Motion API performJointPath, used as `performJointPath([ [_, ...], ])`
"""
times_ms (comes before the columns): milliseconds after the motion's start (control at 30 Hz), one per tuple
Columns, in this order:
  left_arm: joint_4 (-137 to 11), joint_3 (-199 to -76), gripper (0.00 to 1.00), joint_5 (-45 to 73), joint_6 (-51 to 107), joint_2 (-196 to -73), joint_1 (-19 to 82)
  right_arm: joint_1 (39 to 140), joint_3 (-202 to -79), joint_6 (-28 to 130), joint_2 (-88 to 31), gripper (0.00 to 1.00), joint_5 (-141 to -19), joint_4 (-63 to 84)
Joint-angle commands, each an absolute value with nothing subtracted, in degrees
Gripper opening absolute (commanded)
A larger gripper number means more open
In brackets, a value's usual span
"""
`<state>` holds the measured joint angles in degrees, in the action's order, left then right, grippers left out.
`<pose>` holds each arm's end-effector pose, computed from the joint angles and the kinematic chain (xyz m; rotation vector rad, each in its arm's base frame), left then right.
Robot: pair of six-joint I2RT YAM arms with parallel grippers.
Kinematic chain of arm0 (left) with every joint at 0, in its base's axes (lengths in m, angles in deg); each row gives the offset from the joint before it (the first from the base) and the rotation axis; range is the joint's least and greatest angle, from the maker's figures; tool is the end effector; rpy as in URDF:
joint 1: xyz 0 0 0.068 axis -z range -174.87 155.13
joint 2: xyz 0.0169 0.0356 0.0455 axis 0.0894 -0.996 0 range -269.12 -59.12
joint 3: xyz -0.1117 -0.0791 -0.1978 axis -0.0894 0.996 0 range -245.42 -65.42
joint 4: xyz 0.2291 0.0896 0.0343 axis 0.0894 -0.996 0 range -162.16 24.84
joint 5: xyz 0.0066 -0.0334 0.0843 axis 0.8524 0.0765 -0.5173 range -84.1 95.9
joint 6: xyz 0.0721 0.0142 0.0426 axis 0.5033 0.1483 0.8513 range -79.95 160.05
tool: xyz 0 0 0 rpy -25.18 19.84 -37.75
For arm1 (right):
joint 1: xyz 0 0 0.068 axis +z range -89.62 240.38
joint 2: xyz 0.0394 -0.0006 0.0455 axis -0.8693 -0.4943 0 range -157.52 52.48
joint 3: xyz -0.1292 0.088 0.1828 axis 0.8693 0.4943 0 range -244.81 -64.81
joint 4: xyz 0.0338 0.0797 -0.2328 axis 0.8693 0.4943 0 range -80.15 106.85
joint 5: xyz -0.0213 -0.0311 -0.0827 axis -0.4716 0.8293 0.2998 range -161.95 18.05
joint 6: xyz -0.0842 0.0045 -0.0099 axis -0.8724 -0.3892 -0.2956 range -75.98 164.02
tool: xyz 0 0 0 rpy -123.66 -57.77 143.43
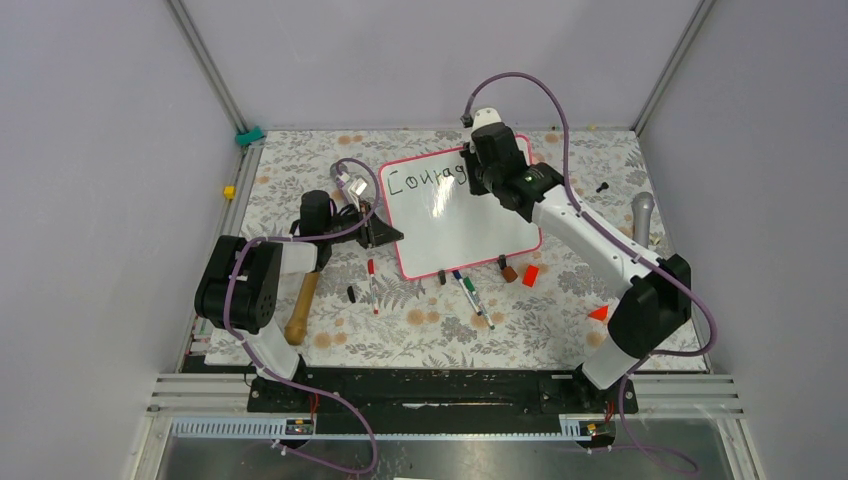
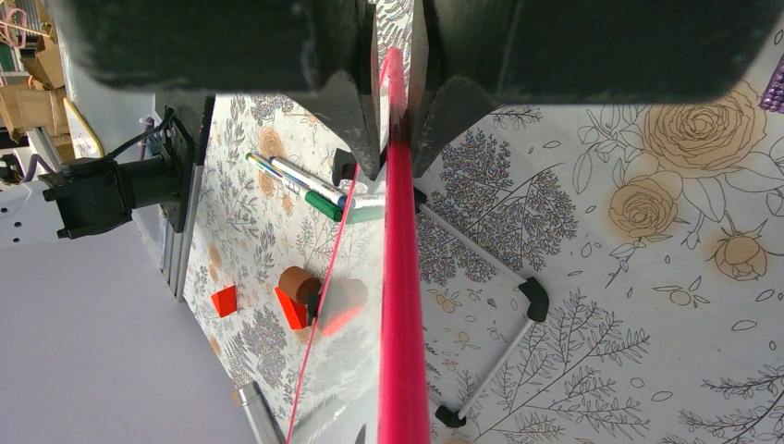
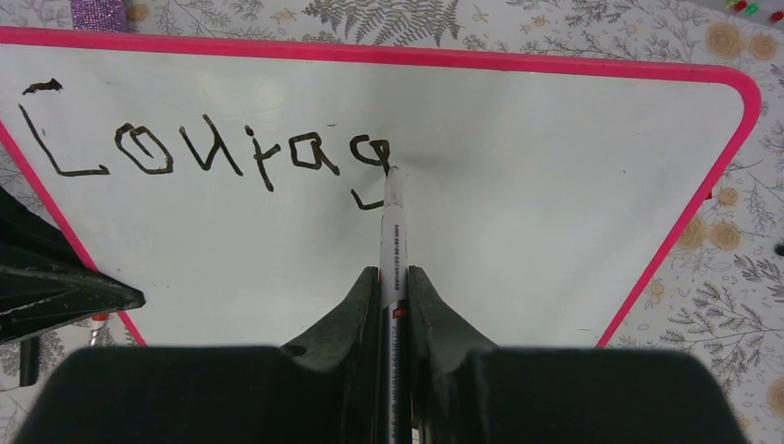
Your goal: Write a sentence on the whiteboard
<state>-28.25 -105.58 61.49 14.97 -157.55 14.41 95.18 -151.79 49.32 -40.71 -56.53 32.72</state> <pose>0.3203 -0.1147 0.1343 0.4118 1.9563 -1.3266 0.3369 0.2100 0.3074 -0.3652 2.0295 0.1531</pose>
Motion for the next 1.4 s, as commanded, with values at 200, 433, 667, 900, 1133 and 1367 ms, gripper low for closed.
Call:
performJointPath([
  [200, -29.77, -105.46, 0.0, 57.52, 18.17, -159.06, 13.82, 94.64, -157.02, 47.8, -42.05, 0.0, -52.75, 34.53],
  [433, -29.74, -105.46, 0.0, 57.57, 18.17, -159.08, 13.8, 94.46, -157.93, 47.8, -42.78, 0.0, -53.1, 35.08],
  [667, -29.74, -105.5, 0.0, 57.62, 18.17, -159.15, 13.76, 94.3, -157.89, 47.8, -43.24, 0.0, -53.16, 35.42],
  [900, -29.69, -105.43, 0.0, 57.61, 18.09, -159.01, 13.8, 94.19, -158.19, 47.89, -43.82, 0.0, -53.25, 35.96],
  [1133, -29.56, -105.38, 0.0, 57.63, 18.12, -158.97, 13.79, 94.04, -159.45, 47.99, -45.57, 0.0, -52.39, 37.35],
  [1367, -29.56, -105.37, 0.0, 57.64, 18.08, -158.93, 13.78, 93.61, -159.47, 48.17, -45.7, 0.0, -51.36, 37.73],
])
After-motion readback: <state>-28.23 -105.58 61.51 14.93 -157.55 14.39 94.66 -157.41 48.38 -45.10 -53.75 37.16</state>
